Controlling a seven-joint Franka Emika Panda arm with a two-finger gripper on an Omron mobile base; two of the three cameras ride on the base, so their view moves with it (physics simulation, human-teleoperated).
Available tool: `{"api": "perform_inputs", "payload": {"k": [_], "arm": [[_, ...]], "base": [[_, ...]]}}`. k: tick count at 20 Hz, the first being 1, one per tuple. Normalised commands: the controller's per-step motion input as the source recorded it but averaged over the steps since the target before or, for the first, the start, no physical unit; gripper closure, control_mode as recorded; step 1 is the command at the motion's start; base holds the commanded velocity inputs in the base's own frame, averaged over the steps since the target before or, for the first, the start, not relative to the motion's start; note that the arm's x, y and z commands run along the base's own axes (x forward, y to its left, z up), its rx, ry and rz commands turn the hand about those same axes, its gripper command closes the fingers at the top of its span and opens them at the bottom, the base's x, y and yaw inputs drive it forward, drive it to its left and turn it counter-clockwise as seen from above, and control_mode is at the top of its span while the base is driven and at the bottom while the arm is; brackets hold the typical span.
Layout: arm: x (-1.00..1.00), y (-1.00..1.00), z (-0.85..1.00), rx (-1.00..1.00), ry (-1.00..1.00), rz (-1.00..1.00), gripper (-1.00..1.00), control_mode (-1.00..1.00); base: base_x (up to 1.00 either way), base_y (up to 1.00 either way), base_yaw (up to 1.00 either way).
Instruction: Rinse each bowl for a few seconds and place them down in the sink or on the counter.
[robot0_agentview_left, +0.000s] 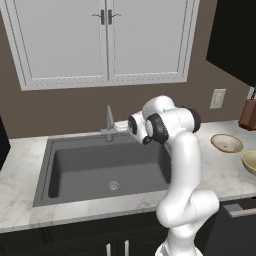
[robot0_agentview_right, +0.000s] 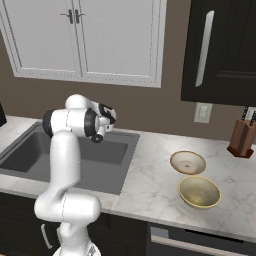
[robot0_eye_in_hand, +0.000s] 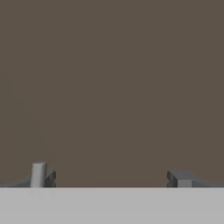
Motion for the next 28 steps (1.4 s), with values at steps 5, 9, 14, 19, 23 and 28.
{"api": "perform_inputs", "payload": {"k": [5, 9, 14, 19, 23, 28], "arm": [[0.34, 0.02, -0.25, 0.0, 0.01, -0.04, -1.0, -1.0], [0.09, -0.22, -0.25, -0.01, 0.02, -0.06, -1.0, -1.0], [0.0, -0.29, -0.34, -0.02, 0.04, -0.08, -1.0, -1.0], [0.0, -0.28, -0.42, -0.03, 0.06, -0.08, -1.0, -1.0], [-0.02, -0.32, -0.45, -0.03, 0.06, -0.08, -1.0, -1.0], [-0.12, -0.34, -0.47, -0.03, 0.04, -0.08, -1.0, -1.0]], "base": [[0.0, 0.0, 0.0], [0.0, 0.0, 0.0], [0.0, 0.0, 0.0], [0.0, 0.0, 0.0], [0.0, 0.0, 0.0], [0.0, 0.0, 0.0]]}}
